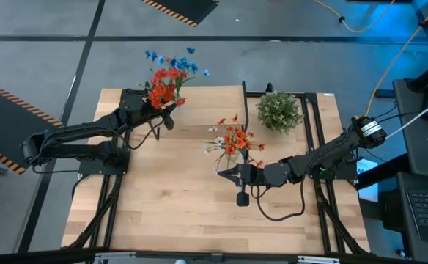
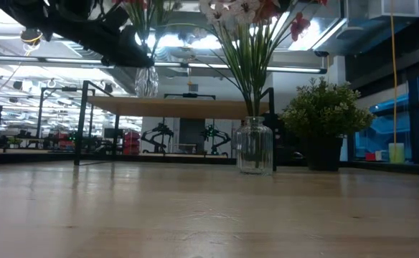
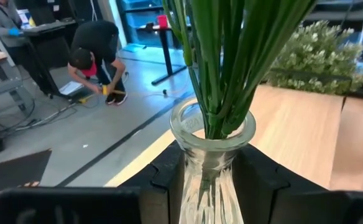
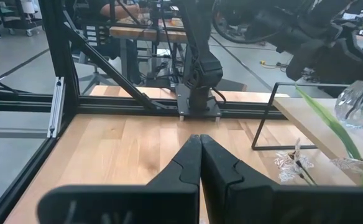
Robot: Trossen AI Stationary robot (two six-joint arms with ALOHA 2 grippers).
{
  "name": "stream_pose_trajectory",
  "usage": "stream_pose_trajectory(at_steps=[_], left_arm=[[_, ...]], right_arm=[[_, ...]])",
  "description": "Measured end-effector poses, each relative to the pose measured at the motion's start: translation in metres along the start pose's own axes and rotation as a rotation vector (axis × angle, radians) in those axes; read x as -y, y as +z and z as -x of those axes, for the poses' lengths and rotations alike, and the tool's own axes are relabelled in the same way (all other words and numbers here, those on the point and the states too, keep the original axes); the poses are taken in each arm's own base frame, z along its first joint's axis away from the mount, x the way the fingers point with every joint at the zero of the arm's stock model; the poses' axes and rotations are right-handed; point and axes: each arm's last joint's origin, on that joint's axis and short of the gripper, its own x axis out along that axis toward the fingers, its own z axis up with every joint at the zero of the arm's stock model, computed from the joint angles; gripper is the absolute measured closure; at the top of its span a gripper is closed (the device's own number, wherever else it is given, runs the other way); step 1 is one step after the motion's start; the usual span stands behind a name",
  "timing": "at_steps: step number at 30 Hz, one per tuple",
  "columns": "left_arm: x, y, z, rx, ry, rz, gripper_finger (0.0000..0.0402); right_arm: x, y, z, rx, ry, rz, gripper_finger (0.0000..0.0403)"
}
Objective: Pick and place flowers into a vace then onto a shelf
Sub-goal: Put the left transparent vase on the shelf
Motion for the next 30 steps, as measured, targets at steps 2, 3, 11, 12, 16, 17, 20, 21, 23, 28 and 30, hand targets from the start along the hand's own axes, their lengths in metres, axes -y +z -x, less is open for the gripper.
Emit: stream_pose_trajectory(at_steps=[2,3,11,12,16,17,20,21,23,28,30], left_arm=[[-0.001,-0.001,0.000,-0.008,0.004,-0.001,0.0299],[-0.001,-0.001,-0.001,-0.008,0.005,0.000,0.0299],[-0.004,-0.005,-0.008,-0.019,0.018,0.029,0.0299],[-0.004,-0.006,-0.010,-0.024,0.022,0.030,0.0299],[-0.006,-0.007,-0.016,-0.020,0.036,0.035,0.0299],[-0.006,-0.008,-0.017,-0.017,0.039,0.036,0.0299],[-0.006,-0.008,-0.020,-0.010,0.037,0.048,0.0299],[-0.006,-0.008,-0.021,-0.011,0.036,0.049,0.0299],[-0.006,-0.009,-0.021,-0.013,0.037,0.052,0.0299],[-0.006,-0.009,-0.021,-0.016,0.038,0.073,0.0284],[-0.006,-0.009,-0.021,-0.018,0.039,0.082,0.0282]], right_arm=[[0.000,0.000,0.000,-0.001,0.000,0.001,0.0398],[0.000,0.000,0.000,-0.001,0.000,0.001,0.0398],[0.000,0.000,0.000,-0.002,0.000,0.001,0.0398],[0.000,0.000,0.000,-0.002,0.000,0.001,0.0398],[0.000,0.000,0.000,-0.004,0.000,0.003,0.0398],[0.000,-0.001,0.000,-0.006,0.000,0.004,0.0398],[0.000,-0.001,0.000,-0.009,0.000,0.005,0.0398],[0.000,-0.001,0.000,-0.009,0.000,0.005,0.0398],[0.000,-0.001,0.000,-0.013,0.000,0.008,0.0398],[0.000,-0.003,0.000,-0.029,0.000,0.016,0.0398],[0.000,-0.003,0.000,-0.029,0.000,0.017,0.0398]])
